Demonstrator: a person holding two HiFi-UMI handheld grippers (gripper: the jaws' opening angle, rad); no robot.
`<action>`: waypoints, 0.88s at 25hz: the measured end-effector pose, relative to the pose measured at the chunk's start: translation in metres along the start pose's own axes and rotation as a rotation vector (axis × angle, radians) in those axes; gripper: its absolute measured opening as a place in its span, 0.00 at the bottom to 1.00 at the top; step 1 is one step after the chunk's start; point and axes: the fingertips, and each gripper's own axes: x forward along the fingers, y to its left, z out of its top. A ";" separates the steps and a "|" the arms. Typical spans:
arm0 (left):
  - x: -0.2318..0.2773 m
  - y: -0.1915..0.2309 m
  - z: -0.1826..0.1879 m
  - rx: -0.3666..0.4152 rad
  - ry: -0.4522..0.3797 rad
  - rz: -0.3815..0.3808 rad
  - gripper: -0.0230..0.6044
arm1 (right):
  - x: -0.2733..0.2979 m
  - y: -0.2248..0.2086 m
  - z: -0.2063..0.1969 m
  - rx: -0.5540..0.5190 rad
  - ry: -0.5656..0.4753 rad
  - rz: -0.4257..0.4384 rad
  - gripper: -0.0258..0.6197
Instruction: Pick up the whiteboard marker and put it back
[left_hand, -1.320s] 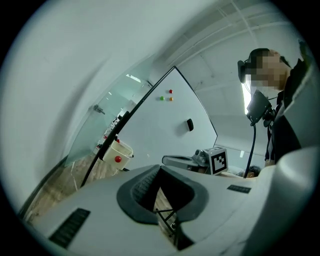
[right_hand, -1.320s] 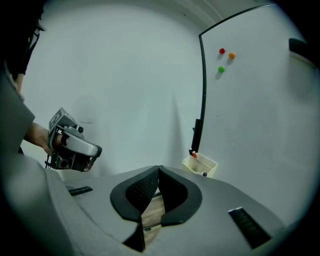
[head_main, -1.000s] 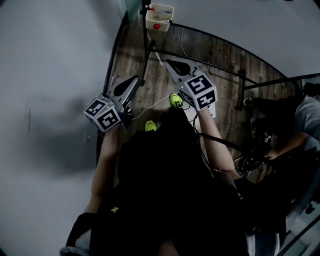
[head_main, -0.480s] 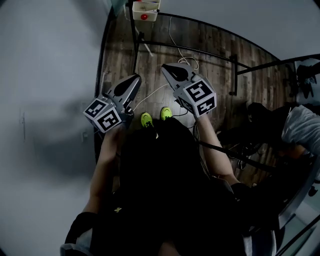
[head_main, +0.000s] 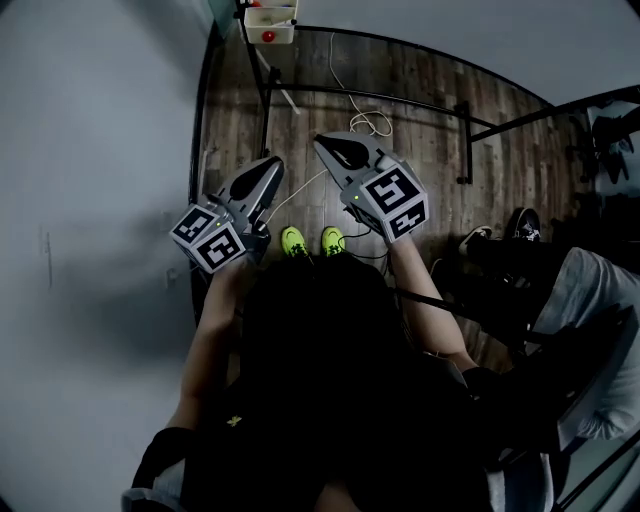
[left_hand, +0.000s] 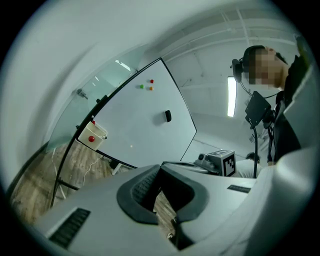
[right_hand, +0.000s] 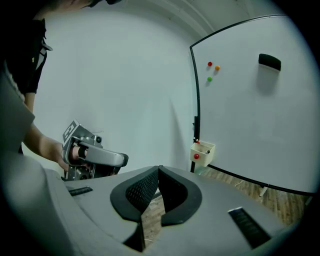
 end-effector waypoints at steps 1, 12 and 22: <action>0.001 -0.003 -0.002 -0.004 0.002 -0.003 0.06 | -0.003 0.000 -0.001 0.003 -0.002 -0.002 0.05; 0.008 -0.020 0.003 0.036 0.008 -0.017 0.06 | -0.017 0.001 0.013 -0.009 -0.046 -0.002 0.05; 0.009 -0.025 0.003 0.044 0.009 -0.025 0.06 | -0.023 0.005 0.016 -0.024 -0.056 -0.003 0.05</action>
